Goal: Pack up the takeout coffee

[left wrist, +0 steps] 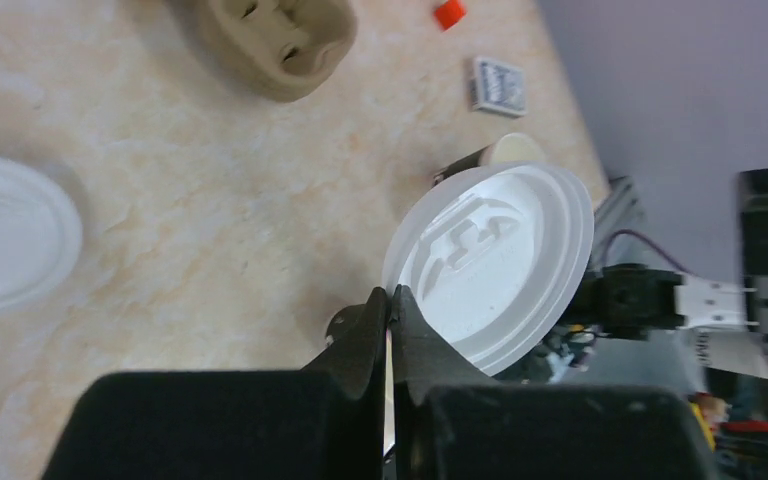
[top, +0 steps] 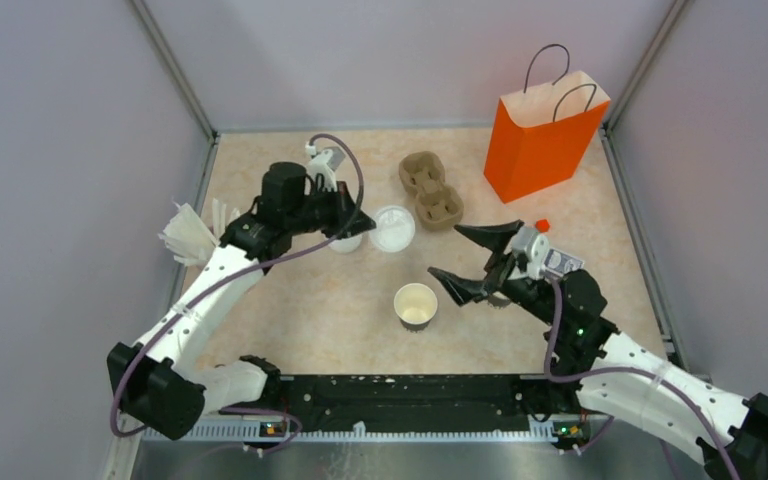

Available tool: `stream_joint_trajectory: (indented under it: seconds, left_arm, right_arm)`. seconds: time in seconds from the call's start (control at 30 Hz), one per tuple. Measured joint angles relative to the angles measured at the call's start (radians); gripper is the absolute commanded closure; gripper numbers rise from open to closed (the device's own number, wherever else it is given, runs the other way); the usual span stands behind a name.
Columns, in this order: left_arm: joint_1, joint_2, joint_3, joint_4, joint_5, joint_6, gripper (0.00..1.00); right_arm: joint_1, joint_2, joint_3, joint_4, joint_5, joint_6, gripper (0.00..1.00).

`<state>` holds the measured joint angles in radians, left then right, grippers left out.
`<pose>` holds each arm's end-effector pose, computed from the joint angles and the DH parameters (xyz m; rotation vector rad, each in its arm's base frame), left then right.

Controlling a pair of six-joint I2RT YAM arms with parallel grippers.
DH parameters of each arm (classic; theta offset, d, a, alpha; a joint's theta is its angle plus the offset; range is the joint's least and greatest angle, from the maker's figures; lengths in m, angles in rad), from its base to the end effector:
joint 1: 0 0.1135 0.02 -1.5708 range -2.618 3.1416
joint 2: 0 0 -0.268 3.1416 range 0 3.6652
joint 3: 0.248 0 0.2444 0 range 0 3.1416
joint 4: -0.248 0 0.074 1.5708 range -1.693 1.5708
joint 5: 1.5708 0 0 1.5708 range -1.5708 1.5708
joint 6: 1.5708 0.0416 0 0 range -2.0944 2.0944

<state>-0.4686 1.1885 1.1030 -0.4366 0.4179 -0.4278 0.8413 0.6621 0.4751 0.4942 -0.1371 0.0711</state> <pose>0.2228 -0.1317 0.3458 0.3117 2.1734 -0.9627 0.1040 0.1249 0.3280 -0.6060 1.1679 0.8693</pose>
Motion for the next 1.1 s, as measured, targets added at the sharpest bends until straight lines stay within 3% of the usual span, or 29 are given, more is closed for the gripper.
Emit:
stream_joint_trajectory:
  seconds: [0.13, 0.27, 0.4, 0.7, 1.1]
  left_arm:
    - [0.082, -0.034, -0.031, 0.144, 0.227, -0.130, 1.00]
    - [0.085, -0.043, -0.103, 0.396, 0.444, -0.316, 1.00]
    - [0.083, -0.040, -0.174, 0.591, 0.571, -0.494, 1.00]
    - [0.051, -0.033, -0.205, 0.832, 0.676, -0.721, 1.00]
    - [-0.009, -0.019, -0.215, 0.906, 0.690, -0.814, 1.00]
  right_arm:
    - [0.000, -0.063, -0.105, 0.120, -0.160, -0.166, 0.07]
    - [0.000, -0.049, -0.109, 0.206, -0.271, -0.276, 0.05]
    - [0.000, -0.013, -0.109, 0.317, -0.314, -0.337, 0.05]
    - [0.000, 0.150, -0.109, 0.512, -0.330, -0.449, 0.05]
    - [0.083, 0.270, -0.058, 0.655, -0.311, -0.560, 0.05]
